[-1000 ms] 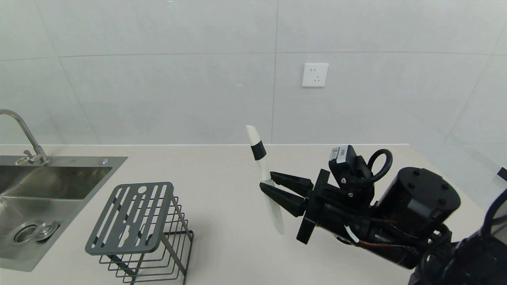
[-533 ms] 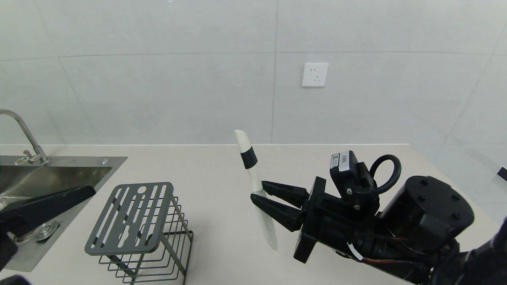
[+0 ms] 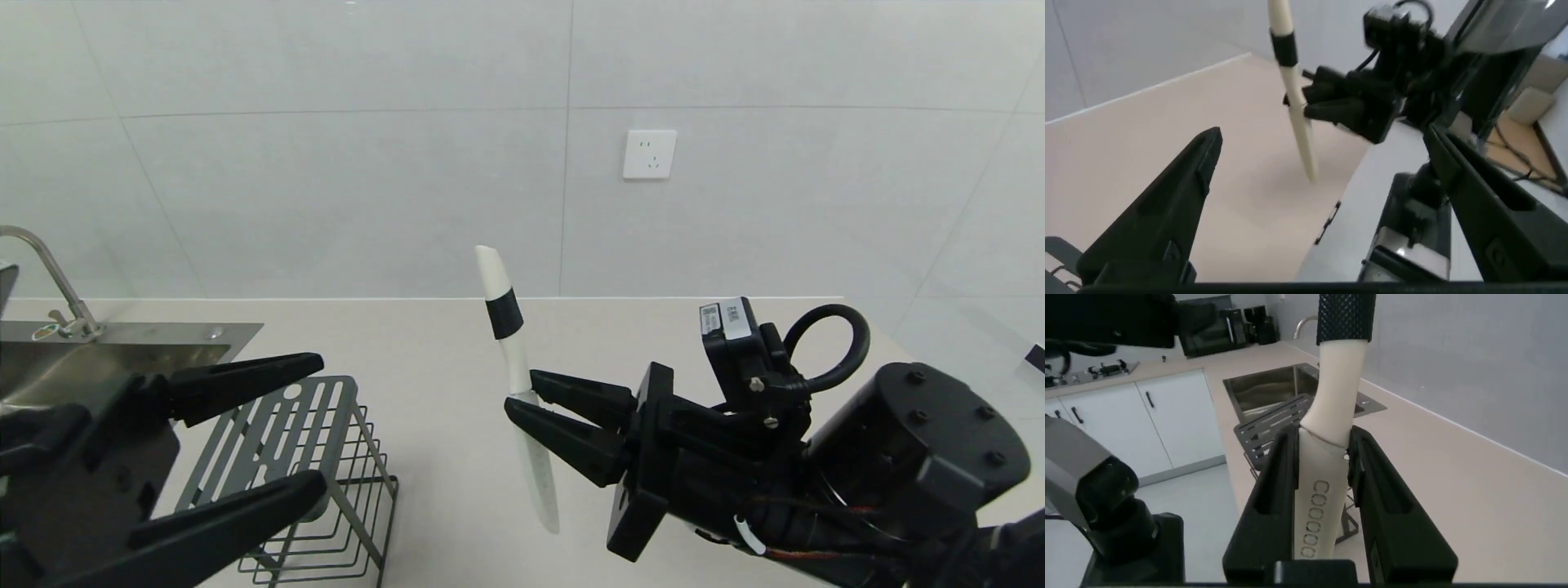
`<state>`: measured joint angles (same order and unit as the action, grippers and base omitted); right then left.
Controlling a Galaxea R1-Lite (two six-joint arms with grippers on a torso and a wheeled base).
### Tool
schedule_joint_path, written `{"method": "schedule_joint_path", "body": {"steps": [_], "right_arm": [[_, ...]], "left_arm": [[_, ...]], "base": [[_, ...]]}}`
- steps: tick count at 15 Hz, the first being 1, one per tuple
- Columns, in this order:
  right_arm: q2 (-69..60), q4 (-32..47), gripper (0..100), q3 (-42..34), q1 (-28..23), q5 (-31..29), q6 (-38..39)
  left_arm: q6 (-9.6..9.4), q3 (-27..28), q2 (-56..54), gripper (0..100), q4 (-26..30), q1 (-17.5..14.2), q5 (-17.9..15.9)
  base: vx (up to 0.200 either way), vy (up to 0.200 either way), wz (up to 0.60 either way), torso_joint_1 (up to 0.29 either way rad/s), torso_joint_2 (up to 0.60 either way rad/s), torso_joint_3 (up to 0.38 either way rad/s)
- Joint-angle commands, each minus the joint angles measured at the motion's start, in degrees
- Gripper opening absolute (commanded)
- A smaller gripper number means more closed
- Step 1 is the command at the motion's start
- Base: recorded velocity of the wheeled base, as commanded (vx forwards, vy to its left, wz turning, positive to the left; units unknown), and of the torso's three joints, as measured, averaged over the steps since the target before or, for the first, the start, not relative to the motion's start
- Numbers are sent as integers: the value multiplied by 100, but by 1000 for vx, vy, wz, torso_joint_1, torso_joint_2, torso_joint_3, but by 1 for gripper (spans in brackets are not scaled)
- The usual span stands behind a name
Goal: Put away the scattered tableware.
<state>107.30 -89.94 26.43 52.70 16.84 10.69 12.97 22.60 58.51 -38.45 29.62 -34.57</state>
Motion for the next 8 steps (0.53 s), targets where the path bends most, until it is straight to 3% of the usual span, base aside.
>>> {"method": "schedule_joint_path", "body": {"steps": [1,5,8], "right_arm": [[-8,-6,0,47,135,4,117],[10,-6,0,240,390,4,355],[10,-6,0,231,460,4,364]], "left_arm": [[-119,43,547,100,-224,334,-6],[-119,-10,1452,100,-1604,545,3],[-93,-1,1795,100,-2167,676,12]], "base": [[0,0,0,0,0,0],[0,0,0,0,0,0],[0,0,0,0,0,0]]}}
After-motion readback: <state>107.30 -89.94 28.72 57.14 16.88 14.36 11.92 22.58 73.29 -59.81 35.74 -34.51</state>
